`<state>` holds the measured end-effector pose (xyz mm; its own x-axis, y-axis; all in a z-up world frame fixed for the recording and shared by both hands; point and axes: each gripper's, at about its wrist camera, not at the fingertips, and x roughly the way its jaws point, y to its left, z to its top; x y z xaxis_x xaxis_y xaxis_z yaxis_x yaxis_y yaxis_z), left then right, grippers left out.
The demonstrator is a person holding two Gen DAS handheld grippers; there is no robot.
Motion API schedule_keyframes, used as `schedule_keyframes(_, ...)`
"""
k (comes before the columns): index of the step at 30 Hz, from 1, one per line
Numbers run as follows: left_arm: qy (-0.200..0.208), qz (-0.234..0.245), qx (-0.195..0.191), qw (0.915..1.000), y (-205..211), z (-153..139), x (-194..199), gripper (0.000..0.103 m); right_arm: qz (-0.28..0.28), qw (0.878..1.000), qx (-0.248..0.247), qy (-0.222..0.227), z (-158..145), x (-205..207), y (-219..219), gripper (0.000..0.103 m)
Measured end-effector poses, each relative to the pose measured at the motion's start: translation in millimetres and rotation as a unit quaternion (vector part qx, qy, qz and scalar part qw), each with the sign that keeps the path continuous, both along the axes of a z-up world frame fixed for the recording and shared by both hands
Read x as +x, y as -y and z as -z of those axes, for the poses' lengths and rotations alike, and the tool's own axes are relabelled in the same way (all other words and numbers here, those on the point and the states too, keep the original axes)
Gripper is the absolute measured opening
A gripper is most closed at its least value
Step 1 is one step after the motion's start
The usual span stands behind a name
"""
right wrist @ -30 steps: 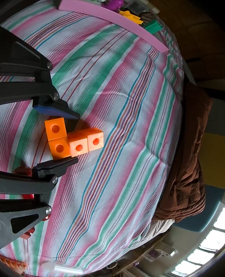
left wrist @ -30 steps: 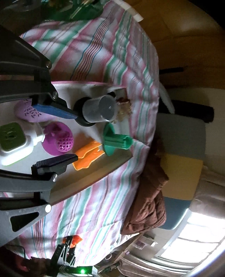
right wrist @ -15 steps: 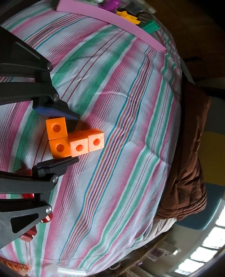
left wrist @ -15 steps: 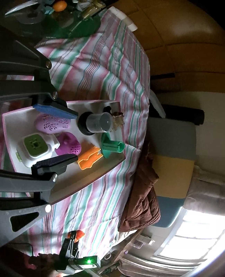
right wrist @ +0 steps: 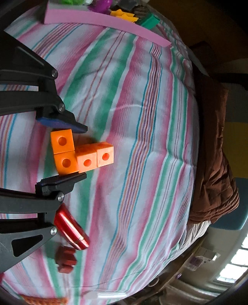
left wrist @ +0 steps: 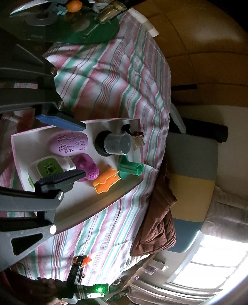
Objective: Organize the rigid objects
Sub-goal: 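Carry the orange cube cluster to the tray with the right tool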
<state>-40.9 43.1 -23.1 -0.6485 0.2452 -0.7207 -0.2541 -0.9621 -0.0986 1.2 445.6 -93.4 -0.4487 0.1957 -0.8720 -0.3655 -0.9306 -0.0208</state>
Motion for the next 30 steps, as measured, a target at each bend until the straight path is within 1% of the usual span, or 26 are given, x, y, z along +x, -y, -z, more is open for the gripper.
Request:
schedule_keyframes(8,0.003,-0.010,0.004,0.9999,11,4,2,0.042,-0.015,1.000,-0.009,-0.007,-2,6,31,0.042)
schedule_keyframes(12,0.005,-0.021,0.005,0.9998,20,6,2,0.042,-0.022,0.999,-0.044,-0.017,-9,2,42,0.041)
schedule_keyframes(16,0.006,-0.030,0.007,0.9995,26,8,1,0.042,-0.069,0.994,-0.049,-0.063,-39,-5,79,0.041)
schedule_keyframes(19,0.005,-0.035,0.008,0.9993,29,8,0,0.042,-0.120,0.987,-0.060,-0.093,-60,-13,114,0.041)
schedule_keyframes(21,0.005,-0.034,0.008,0.9994,30,8,0,0.042,-0.156,0.981,-0.059,-0.102,-68,-20,142,0.041)
schedule_keyframes(25,0.002,-0.034,0.006,0.9994,29,9,2,0.042,-0.210,0.970,-0.070,-0.100,-69,-32,186,0.041)
schedule_keyframes(28,0.001,-0.036,0.004,0.9993,30,9,2,0.042,-0.232,0.967,-0.057,-0.083,-60,-42,211,0.041)
schedule_keyframes(30,0.001,-0.038,0.001,0.9993,31,9,1,0.042,-0.238,0.967,-0.060,-0.063,-51,-47,220,0.041)
